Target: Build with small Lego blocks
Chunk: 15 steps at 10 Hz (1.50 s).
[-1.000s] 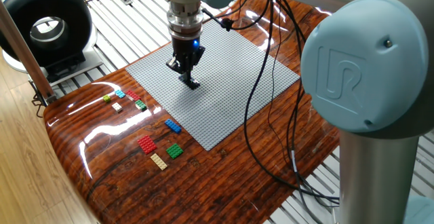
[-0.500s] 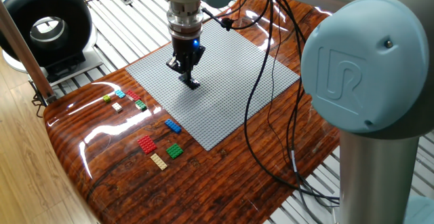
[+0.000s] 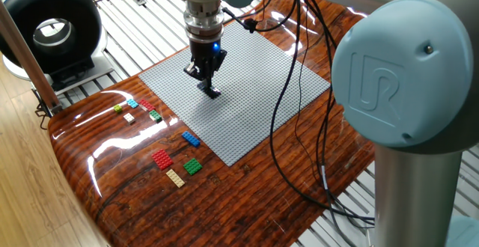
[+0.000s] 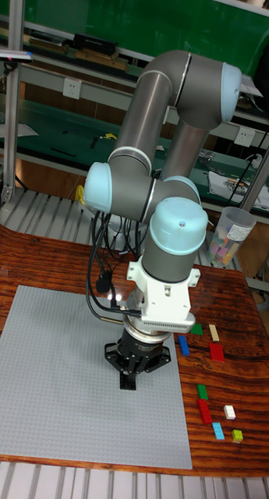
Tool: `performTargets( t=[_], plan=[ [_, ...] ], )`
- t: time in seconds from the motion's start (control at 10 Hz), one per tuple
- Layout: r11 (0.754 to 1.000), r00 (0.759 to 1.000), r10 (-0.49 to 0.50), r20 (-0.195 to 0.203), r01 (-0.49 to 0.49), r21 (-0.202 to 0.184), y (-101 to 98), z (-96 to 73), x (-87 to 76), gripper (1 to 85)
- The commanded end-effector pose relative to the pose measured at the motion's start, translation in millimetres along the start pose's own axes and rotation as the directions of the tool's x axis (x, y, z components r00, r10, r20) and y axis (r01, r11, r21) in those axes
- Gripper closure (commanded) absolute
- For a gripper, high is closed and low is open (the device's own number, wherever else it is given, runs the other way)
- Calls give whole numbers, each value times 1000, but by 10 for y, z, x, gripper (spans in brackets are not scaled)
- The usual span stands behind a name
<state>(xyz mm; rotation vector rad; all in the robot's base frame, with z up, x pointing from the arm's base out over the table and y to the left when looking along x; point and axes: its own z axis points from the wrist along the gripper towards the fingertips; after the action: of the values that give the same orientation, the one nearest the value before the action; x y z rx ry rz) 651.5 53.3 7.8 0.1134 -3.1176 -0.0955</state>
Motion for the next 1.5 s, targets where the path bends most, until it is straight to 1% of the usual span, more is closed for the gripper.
performTargets(
  t=[0.0, 0.7, 1.0, 1.2, 1.4],
  plan=[
    [1000, 1000, 5, 2, -5, -11, 31, -8, -37, 847],
    [1000, 1000, 1, 2, -1, -11, 50, -12, -91, 847],
    [1000, 1000, 5, -9, -5, -7, 44, -64, -41, 847],
    [1000, 1000, 10, -8, -10, -10, 37, -95, 7, 847],
    [1000, 1000, 10, -10, -10, -4, -2, -99, 56, 847]
  ],
)
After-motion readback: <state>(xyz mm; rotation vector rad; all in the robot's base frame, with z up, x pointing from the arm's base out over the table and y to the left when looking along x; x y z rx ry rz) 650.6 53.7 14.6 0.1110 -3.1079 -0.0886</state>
